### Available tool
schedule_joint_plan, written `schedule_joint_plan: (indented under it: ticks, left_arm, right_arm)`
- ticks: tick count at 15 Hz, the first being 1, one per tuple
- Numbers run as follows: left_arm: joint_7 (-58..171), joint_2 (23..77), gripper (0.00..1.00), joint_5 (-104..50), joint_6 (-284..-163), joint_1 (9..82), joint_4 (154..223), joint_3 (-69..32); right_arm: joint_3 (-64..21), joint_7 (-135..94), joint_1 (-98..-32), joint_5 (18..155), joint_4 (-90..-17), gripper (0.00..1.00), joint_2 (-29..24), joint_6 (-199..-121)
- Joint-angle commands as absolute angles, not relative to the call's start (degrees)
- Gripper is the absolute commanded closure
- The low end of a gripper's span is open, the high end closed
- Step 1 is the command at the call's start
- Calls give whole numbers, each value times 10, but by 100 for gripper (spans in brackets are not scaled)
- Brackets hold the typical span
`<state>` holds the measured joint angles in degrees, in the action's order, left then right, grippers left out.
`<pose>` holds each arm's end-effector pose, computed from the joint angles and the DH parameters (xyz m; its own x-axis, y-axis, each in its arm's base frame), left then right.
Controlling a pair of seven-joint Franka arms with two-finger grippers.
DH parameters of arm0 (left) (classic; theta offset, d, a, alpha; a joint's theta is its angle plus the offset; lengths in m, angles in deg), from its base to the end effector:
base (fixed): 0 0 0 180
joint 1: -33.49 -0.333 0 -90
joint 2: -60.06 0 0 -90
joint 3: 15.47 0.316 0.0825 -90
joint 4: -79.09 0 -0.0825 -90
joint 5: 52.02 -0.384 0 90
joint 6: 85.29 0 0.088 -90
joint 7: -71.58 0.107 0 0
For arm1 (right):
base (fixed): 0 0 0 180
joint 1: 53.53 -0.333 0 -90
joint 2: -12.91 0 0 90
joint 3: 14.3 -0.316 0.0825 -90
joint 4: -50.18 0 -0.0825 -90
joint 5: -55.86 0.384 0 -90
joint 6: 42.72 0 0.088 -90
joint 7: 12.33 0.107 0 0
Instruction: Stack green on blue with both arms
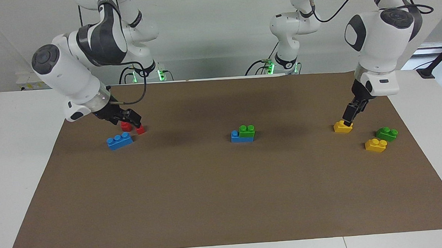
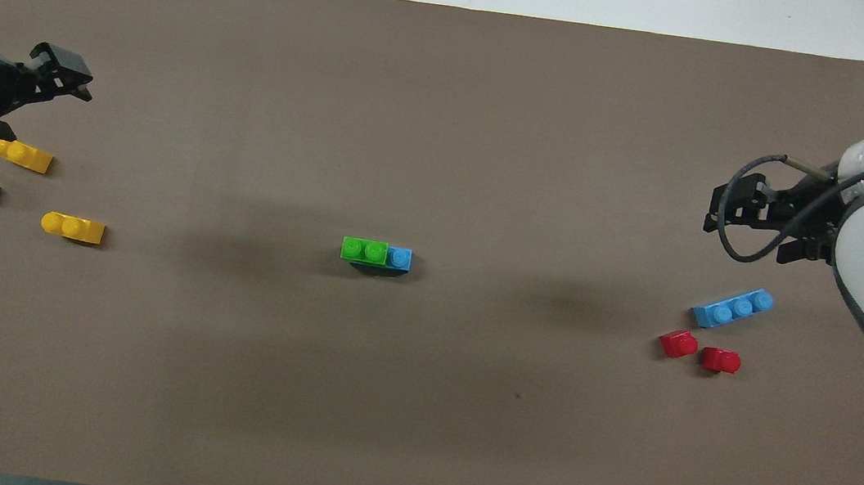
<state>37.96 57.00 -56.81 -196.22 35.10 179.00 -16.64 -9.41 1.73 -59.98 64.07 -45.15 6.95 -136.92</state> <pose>0.5936 -0.0228 0.5448 0.8594 0.4860 0.1588 0.4909 -0.8711 0.0092 0.5812 0.0322 0.5285 0.9624 -0.2254 -0.1519 -0.2415 -0.9655 -0.0973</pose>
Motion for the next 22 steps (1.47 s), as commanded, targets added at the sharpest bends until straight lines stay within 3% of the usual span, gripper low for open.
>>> schedule_joint_plan:
  ticks: [1,4,11,22]
  left_arm:
    - [531,570,0,-542,-1894,333,1741,-170]
    - [674,570,0,-542,-1833,332,1702,-167]
    - [749,568,0,-536,-1705,334,1655,-173]
    - [762,570,0,-496,-1724,333,1656,-167]
  right_arm:
    - [-99,-48,-599,610,-459,0,127,-1335]
    - [-98,-91,-593,596,-458,0,158,-1312]
    - [-99,-114,-590,563,-469,0,162,-1328]
    - [-99,-118,-590,546,-470,0,162,-1368]
